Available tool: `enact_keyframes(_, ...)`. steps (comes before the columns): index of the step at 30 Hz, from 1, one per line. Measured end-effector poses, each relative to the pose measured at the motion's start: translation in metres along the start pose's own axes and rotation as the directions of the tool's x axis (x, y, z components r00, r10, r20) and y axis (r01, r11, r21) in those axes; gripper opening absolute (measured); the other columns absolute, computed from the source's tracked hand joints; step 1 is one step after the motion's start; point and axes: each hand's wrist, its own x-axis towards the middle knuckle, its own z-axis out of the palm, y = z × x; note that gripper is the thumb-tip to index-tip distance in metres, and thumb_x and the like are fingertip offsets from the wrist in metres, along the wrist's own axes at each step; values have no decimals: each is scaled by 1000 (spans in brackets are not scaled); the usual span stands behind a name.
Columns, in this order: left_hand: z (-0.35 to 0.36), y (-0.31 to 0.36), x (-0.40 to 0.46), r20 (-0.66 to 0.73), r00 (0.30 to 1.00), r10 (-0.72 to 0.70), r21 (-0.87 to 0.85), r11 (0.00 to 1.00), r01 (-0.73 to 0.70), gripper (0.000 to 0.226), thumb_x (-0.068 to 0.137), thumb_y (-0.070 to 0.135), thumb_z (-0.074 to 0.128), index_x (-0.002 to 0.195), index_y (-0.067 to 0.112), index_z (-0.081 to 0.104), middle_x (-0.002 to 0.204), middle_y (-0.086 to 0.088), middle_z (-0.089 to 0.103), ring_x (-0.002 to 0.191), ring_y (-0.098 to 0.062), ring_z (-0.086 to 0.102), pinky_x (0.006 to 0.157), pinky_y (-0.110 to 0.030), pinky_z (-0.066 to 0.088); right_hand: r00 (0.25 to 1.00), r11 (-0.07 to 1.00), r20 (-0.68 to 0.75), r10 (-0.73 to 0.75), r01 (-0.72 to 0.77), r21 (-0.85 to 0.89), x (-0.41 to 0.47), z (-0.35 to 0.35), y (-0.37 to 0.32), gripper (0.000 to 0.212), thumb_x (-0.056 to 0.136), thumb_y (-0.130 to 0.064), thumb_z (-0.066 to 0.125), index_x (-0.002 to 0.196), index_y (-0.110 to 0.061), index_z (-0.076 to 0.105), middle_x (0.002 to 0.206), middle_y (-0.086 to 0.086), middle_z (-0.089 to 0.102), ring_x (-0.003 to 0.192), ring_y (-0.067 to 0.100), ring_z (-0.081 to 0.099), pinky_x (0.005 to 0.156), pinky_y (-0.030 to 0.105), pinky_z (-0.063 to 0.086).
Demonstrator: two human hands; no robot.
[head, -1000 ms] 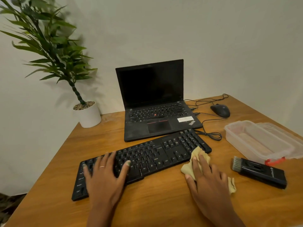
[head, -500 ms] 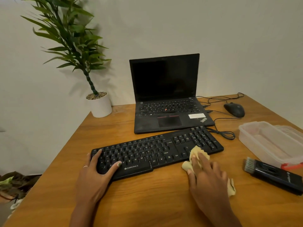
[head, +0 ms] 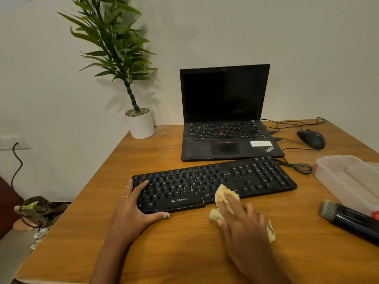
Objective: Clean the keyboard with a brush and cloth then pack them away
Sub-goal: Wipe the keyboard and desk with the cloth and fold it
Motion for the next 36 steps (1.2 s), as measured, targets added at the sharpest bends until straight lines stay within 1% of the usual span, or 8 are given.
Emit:
enact_keyframes(4, 2, 9, -2, -4, 1000, 22, 28, 999, -21, 112, 46, 77, 70, 145, 37, 36, 161, 7, 14, 148, -16, 14, 115, -45, 27, 984, 986, -60, 169, -168, 10, 0, 6, 8, 40, 78, -31, 64, 116, -20, 66, 117, 5, 59, 86, 20, 50, 61, 35, 44)
enact_keyframes(10, 4, 10, -3, -55, 998, 34, 120, 992, -27, 106, 53, 78, 63, 145, 32, 38, 158, 2, 26, 145, -22, 24, 111, -45, 33, 1000, 1000, -4, -15, 15, 6, -1, 6, -9, 46, 81, -40, 37, 116, -27, 65, 115, -3, 59, 89, 12, 42, 62, 27, 37)
enact_keyframes(16, 5, 11, -5, -72, 997, 39, 189, 982, -25, 103, 57, 83, 54, 145, 31, 39, 153, -3, 37, 144, -24, 27, 107, -46, 38, 975, 976, -36, 218, -219, -5, 1, 3, 5, 58, 65, -25, 80, 120, -15, 64, 114, 11, 61, 83, 24, 54, 61, 35, 44)
enact_keyframes(21, 3, 19, -7, -87, 996, 29, 197, 980, -12, 101, 59, 79, 55, 146, 31, 37, 153, -8, 36, 141, -30, 33, 106, -47, 39, 1000, 1000, 1, -17, 17, 12, 1, 8, -21, 70, 50, -37, 87, 114, -24, 64, 111, 0, 65, 82, 16, 57, 55, 32, 48)
enact_keyframes(24, 4, 17, -7, -94, 995, 45, 196, 980, -26, 102, 58, 82, 52, 144, 29, 40, 151, -9, 40, 137, -33, 39, 102, -50, 43, 999, 997, 8, -46, 46, 54, 2, 7, -22, 68, 53, -40, 85, 116, -29, 62, 113, -3, 64, 80, 14, 59, 56, 30, 48)
enact_keyframes(27, 5, 13, -5, -97, 993, 66, 214, 976, -44, 101, 60, 83, 51, 144, 26, 42, 150, -6, 41, 136, -31, 39, 103, -50, 43, 993, 994, -40, 107, -105, 41, -2, 6, -4, 54, 73, -31, 73, 125, -25, 58, 120, 3, 60, 86, 17, 55, 61, 34, 43)
enact_keyframes(31, 7, 9, -2, -120, 987, 111, 246, 966, -79, 100, 62, 83, 51, 143, 24, 43, 149, -2, 42, 133, -27, 44, 98, -46, 48, 964, 963, 21, 266, -264, -49, 0, -6, 20, 56, 98, -38, 33, 149, -29, 14, 151, 2, 22, 122, 18, 33, 92, 36, 33)
enact_keyframes(36, 9, 8, -1, -124, 986, 114, 248, 966, -80, 100, 63, 82, 51, 144, 26, 40, 150, 0, 39, 130, -27, 46, 96, -44, 49, 996, 996, -9, 89, -89, 17, 1, 9, -13, 60, 63, -27, 81, 119, -19, 63, 114, 8, 64, 86, 21, 50, 58, 38, 46)
